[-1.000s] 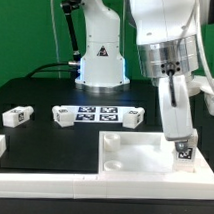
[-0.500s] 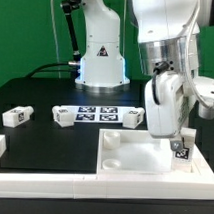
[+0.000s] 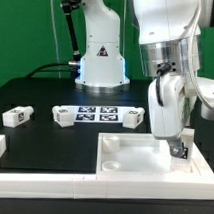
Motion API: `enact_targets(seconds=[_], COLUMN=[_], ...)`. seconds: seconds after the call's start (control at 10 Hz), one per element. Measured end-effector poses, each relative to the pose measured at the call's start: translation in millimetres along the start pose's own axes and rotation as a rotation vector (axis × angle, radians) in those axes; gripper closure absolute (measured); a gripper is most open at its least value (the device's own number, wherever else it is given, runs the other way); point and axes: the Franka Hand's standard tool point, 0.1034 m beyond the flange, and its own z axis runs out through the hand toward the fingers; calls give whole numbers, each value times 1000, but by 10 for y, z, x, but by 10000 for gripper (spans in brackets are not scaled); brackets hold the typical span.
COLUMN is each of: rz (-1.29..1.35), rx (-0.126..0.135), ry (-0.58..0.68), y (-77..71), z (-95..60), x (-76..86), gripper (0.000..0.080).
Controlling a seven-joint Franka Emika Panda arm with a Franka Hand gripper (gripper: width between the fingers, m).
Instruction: Assemble square table
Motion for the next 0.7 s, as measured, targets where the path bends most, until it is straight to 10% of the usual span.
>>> enact_targets(seconds=[0.4,0.7], rz=[-82,-95], rx=[-2,-4], ry=[-23,-20], y=[190,201], z=[-396,-347], x=[-174,-160], gripper=[151,151])
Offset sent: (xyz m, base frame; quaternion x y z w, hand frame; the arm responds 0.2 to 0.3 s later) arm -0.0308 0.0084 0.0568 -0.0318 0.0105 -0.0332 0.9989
